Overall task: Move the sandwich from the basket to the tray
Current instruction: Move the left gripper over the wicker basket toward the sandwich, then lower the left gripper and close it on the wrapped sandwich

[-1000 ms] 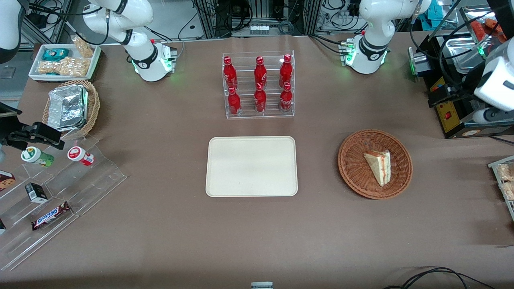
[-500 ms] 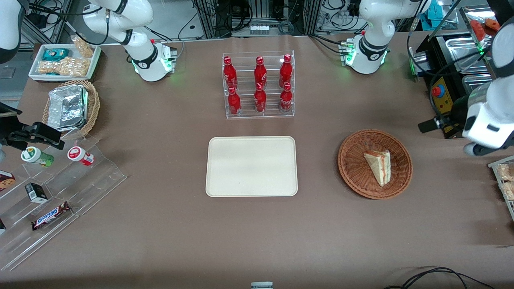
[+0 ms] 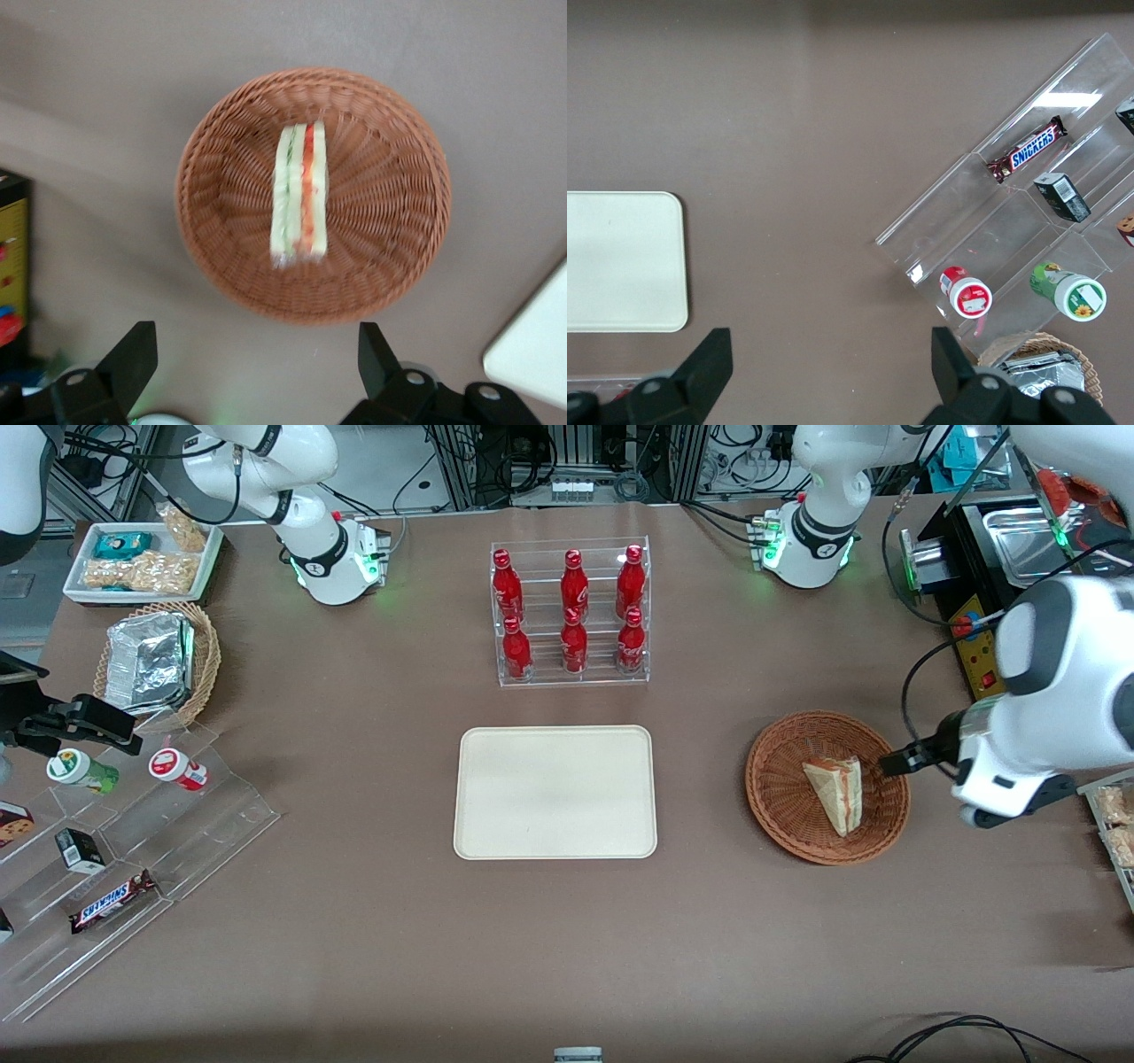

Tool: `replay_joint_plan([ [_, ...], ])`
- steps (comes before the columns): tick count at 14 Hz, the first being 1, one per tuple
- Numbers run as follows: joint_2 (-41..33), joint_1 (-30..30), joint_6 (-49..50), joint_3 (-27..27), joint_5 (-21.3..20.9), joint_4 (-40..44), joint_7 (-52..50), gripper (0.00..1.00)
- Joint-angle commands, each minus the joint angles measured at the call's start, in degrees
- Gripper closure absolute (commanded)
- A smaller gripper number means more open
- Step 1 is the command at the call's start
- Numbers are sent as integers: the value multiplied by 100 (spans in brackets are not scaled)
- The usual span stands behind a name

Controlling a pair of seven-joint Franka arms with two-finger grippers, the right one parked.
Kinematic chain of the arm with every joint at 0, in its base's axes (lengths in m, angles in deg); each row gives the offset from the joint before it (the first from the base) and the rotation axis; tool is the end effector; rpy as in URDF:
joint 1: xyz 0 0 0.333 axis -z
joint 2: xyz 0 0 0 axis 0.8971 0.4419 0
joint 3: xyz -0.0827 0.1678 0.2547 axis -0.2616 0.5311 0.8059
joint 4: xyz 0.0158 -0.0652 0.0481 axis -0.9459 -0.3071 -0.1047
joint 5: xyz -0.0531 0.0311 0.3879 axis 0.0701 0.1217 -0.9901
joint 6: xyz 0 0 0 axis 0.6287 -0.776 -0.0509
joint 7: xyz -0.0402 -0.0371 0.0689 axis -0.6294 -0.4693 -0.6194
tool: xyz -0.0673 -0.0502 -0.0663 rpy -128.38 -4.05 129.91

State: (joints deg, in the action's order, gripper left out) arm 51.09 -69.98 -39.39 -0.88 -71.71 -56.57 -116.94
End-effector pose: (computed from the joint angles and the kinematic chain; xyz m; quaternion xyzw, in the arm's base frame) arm 0.6045 -0.0397 0.4233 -0.9730 -0.1974 0.1163 0.0288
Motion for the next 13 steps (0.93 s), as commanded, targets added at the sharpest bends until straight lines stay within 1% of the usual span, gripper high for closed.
replay_joint_plan([
  [1, -485, 23, -1044, 8, -11, -1147, -413, 0],
  [3, -468, 40, -1406, 8, 6, -1464, -475, 0],
  [7, -503, 58, -3075, 8, -20, -2571, -589, 0],
  [9, -477, 58, -3428, 8, -20, -2880, -589, 0],
  [13, -354, 49, -3509, 8, -20, -2916, -598, 0],
])
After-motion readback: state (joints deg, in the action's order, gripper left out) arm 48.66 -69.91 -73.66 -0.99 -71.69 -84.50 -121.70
